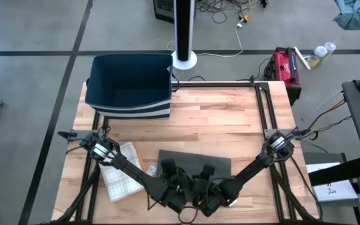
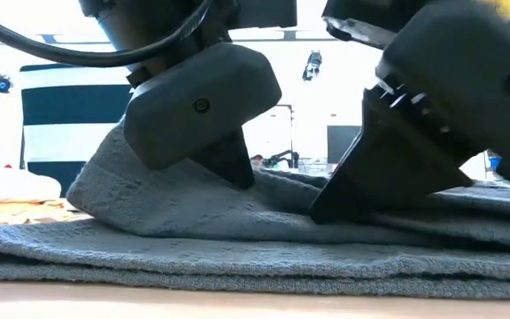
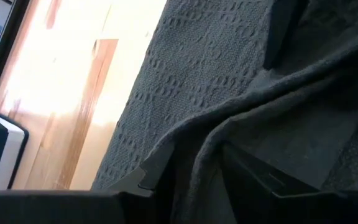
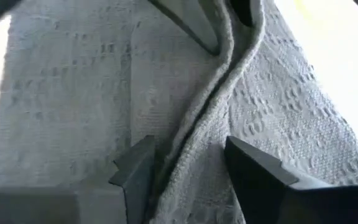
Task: Fold towel
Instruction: Fold the gray kitchen towel
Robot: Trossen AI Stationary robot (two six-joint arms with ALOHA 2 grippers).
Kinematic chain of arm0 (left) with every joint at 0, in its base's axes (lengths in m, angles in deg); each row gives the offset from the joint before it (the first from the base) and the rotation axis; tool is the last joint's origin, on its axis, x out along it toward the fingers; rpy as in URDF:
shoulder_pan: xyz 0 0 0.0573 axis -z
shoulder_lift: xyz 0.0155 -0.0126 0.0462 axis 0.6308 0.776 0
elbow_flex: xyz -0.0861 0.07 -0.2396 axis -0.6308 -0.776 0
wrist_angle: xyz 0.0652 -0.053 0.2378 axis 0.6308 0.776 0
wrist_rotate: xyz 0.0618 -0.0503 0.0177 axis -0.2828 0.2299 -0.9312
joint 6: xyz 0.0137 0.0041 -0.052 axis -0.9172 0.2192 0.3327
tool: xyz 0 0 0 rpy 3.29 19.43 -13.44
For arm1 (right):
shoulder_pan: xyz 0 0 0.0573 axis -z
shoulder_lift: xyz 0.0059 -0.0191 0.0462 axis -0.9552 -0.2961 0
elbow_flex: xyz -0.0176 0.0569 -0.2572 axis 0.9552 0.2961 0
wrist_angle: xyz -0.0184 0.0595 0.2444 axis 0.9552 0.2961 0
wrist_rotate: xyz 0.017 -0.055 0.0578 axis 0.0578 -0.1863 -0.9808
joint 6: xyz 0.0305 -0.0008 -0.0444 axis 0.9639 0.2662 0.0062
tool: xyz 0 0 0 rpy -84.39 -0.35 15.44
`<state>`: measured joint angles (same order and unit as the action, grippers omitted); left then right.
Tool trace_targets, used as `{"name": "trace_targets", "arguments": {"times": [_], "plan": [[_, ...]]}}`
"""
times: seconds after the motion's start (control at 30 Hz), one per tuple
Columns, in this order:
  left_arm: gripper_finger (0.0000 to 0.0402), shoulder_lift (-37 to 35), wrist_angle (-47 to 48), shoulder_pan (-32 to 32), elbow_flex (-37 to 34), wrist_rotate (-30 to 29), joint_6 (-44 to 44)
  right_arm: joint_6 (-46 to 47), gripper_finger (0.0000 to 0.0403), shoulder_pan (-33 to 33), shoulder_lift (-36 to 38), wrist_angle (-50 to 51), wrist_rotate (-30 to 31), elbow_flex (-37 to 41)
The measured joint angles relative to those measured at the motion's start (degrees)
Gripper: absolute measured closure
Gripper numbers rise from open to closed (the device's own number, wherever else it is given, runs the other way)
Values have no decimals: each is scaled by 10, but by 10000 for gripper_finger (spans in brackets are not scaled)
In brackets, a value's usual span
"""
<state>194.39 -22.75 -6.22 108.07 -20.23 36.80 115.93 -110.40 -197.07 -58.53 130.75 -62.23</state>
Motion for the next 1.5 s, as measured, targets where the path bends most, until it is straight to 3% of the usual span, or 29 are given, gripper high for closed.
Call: {"name": "trace_targets", "arguments": {"times": [0.37,0.87,1.23,1.5], "plan": [[293,0,-1,1,0,19,0,-15,286,8,0,20,20,-4],[287,-8,33,6,0,32,-15,-19,390,8,7,57,-25,-17],[310,-98,70,31,0,29,8,-57,391,0,14,77,-117,-34],[311,-130,72,53,0,29,6,-74,394,-8,28,78,-127,-34]]}}
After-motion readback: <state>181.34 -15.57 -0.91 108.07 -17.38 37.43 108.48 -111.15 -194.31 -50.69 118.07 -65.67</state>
